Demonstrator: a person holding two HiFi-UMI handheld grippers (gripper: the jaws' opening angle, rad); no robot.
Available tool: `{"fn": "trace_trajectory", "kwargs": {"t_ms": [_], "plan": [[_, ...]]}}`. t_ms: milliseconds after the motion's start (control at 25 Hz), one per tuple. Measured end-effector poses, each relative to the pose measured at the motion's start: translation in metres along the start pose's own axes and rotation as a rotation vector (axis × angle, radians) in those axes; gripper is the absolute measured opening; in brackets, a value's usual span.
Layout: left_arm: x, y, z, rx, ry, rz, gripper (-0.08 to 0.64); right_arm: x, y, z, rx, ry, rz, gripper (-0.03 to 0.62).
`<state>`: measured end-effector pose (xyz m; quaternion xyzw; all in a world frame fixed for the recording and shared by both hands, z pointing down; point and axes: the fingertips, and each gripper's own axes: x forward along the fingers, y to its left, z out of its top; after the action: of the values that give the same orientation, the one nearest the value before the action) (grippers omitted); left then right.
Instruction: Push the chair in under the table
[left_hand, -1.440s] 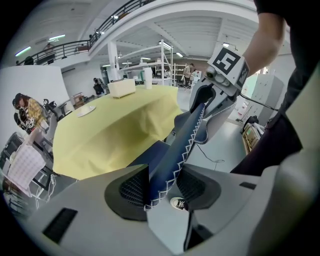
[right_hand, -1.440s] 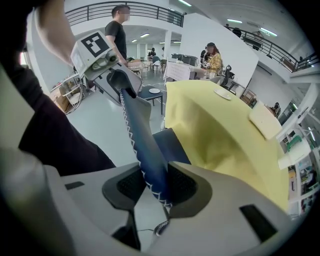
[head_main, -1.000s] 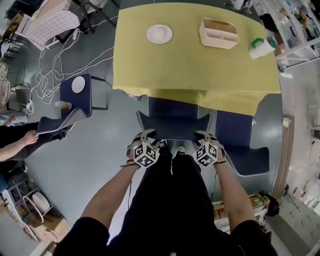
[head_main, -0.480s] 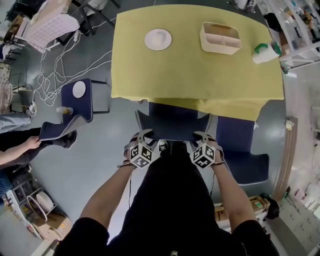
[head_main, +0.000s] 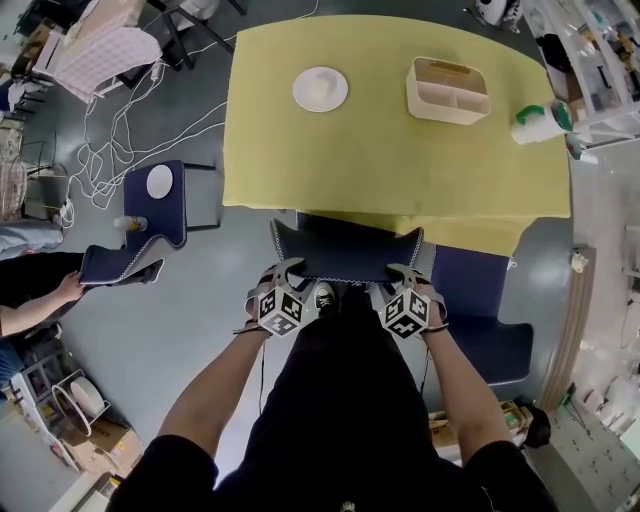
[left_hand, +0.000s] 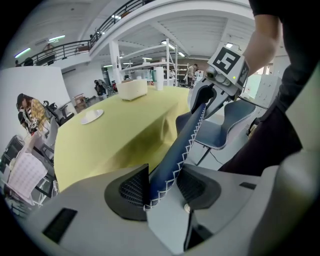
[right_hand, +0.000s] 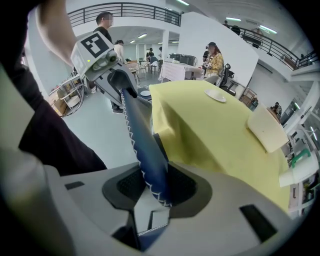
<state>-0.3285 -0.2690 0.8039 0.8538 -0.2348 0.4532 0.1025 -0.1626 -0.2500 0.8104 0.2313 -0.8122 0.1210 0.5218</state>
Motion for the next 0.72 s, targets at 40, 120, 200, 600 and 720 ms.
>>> {"fn": "trace_trajectory", "kwargs": {"t_ms": [40,120,200,600,720], "plan": [[0.001,0.003,0.001,-0.002,0.001,0.003,0.181,0.001,-0.003,0.002,-0.002,-0.001,0.000,0.130],[0.003,0.009,0.004,-0.003,-0.001,0.009,0.181,0.003,-0.010,0.004,-0.005,-0.004,-0.001,0.130],[0.006,0.014,0.008,-0.004,-0.005,0.012,0.181,0.004,-0.016,0.007,-0.005,-0.007,-0.002,0.130],[0.014,0.028,0.021,-0.013,-0.010,0.025,0.181,0.006,-0.038,0.011,-0.016,-0.009,-0.001,0.130],[0.016,0.032,0.023,-0.015,-0.009,0.027,0.181,0.008,-0.043,0.013,-0.015,-0.012,-0.002,0.130]]}}
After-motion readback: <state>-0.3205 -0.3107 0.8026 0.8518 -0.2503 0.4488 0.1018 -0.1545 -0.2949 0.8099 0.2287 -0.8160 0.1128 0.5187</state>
